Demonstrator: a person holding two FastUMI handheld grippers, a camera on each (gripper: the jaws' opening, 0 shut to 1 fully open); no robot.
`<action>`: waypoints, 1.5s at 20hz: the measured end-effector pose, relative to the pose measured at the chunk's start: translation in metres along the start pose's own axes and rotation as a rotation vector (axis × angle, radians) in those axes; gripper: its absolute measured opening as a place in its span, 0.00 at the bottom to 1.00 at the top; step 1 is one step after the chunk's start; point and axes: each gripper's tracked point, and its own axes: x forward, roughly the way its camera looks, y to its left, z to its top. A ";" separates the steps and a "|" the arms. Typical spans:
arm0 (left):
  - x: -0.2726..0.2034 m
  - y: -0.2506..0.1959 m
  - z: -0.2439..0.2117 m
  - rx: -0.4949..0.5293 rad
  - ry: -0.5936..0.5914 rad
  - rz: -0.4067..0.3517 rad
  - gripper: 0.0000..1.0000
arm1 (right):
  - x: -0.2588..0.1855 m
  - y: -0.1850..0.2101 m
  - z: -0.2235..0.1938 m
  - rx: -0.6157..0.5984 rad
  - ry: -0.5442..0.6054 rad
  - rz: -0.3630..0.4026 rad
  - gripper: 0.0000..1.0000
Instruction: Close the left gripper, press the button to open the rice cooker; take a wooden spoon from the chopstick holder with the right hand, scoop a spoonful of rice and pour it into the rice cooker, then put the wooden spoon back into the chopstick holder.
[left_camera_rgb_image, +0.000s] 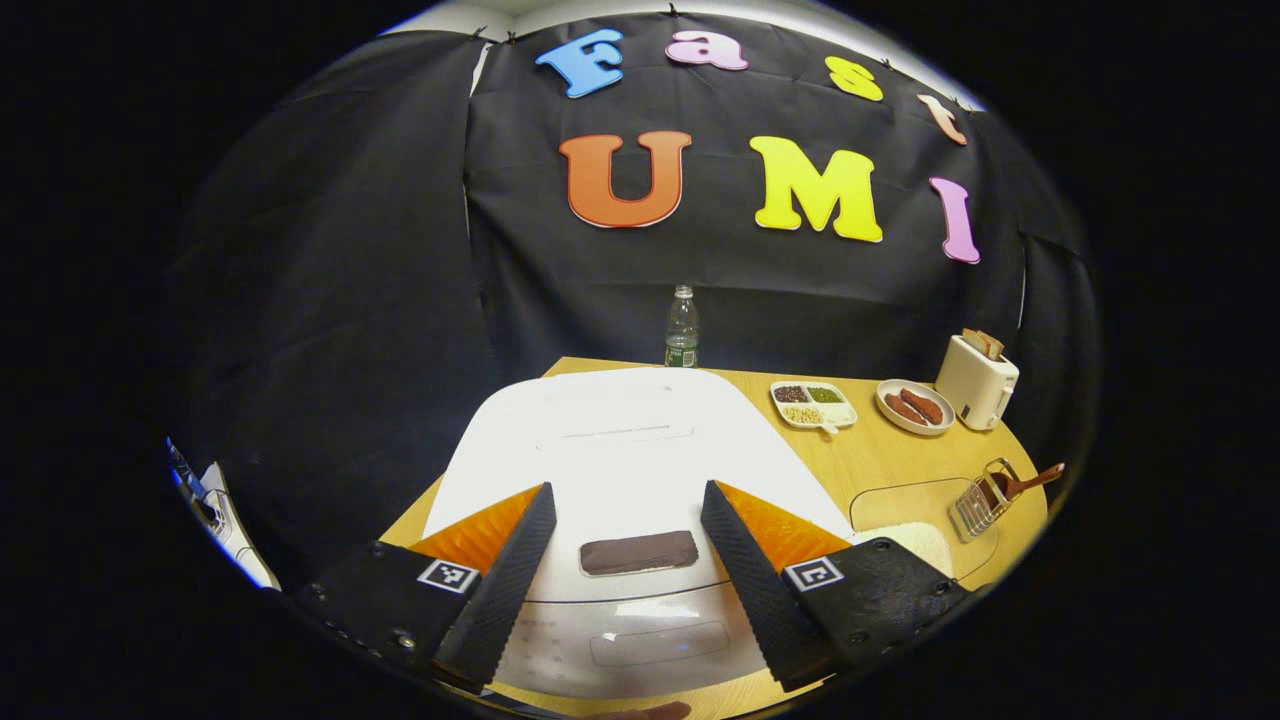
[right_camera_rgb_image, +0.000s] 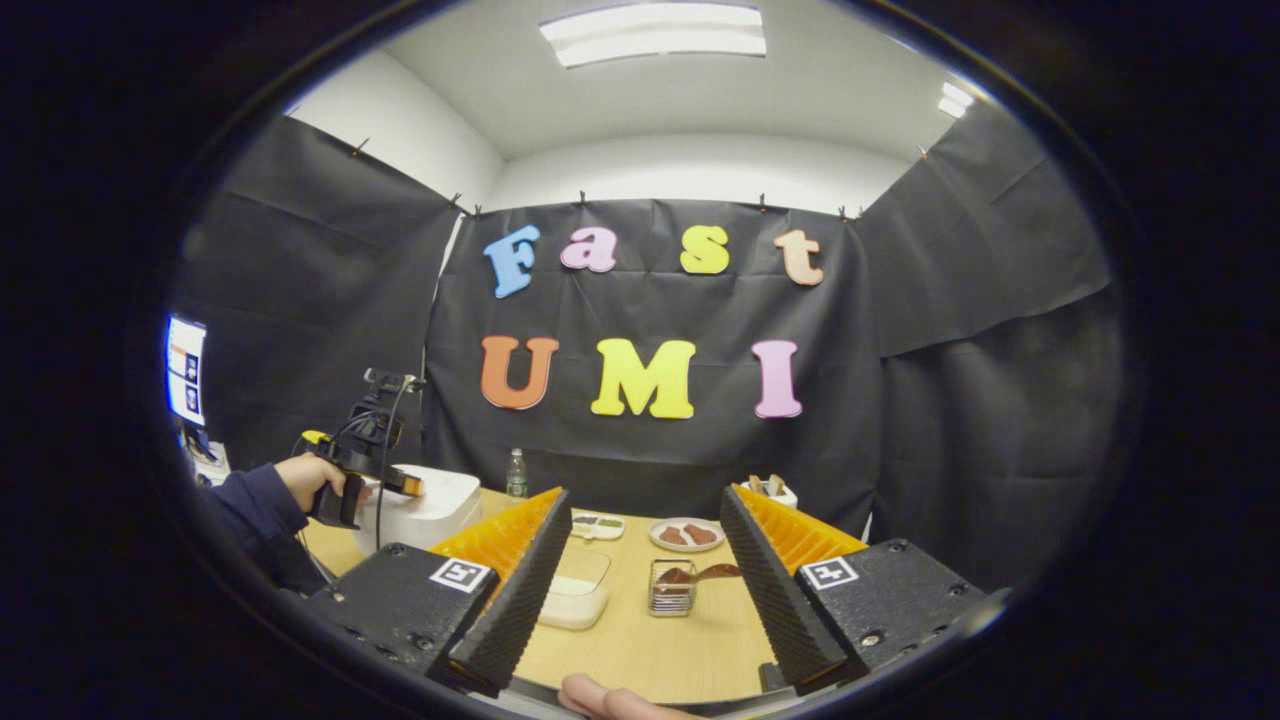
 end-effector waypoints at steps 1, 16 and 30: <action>0.000 -0.001 0.000 -0.006 -0.011 0.003 0.96 | 0.001 -0.001 0.000 0.002 0.002 -0.003 0.98; -0.003 0.002 0.014 -0.022 -0.128 0.078 0.93 | 0.010 -0.018 -0.007 0.040 0.014 -0.038 0.98; -0.152 -0.062 0.063 0.042 -0.338 0.015 0.94 | 0.017 -0.040 -0.018 0.032 0.056 -0.108 0.94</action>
